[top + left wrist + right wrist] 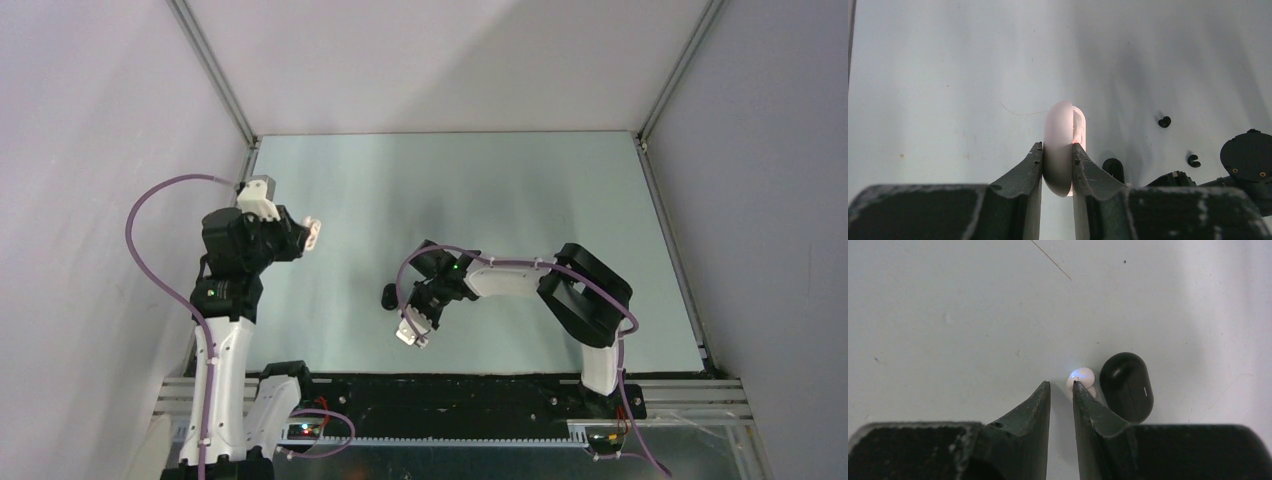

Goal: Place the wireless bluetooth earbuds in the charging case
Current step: Move the left earbud to the center of the board.

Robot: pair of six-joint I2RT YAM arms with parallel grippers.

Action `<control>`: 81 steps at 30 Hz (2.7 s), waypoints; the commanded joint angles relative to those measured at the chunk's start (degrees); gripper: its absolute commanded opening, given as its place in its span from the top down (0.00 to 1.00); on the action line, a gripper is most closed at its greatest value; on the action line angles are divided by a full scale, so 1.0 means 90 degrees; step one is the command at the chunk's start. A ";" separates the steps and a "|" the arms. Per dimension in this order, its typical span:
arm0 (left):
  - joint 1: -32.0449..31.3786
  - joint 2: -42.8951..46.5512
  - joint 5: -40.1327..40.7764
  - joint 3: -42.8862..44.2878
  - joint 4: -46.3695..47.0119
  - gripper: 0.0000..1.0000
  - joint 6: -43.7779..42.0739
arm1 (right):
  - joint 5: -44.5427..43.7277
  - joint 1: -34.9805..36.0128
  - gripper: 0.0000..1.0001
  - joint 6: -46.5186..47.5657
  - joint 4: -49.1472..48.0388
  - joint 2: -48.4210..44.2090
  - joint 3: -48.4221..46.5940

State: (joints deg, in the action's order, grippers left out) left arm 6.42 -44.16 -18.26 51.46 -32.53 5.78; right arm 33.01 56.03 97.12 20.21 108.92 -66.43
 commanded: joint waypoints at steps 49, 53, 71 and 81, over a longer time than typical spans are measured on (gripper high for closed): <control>-0.0937 -0.1628 -0.1116 0.0495 0.0595 1.00 0.0232 | -0.1168 -0.1581 1.00 -1.0476 0.2291 -0.0632 -0.0845; -0.0955 -0.1490 -0.1059 0.0411 0.0593 1.00 0.0342 | -0.2018 -0.1540 1.00 -1.1562 0.2171 -0.0486 -0.0832; -0.0965 -0.1028 -0.0967 0.0147 0.0398 1.00 0.0395 | -0.1904 -0.0977 0.61 -1.1902 0.2404 0.0398 -0.1923; -0.0965 -0.0877 -0.0805 0.0123 0.0342 1.00 -0.0016 | 0.0518 -0.1452 0.59 -0.7750 0.3723 -0.0124 -0.2752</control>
State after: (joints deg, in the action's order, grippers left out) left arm -2.02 -53.98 -26.70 52.82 -30.11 8.54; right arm 24.38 43.97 1.32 45.89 112.60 -84.01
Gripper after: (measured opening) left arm 0.261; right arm 0.407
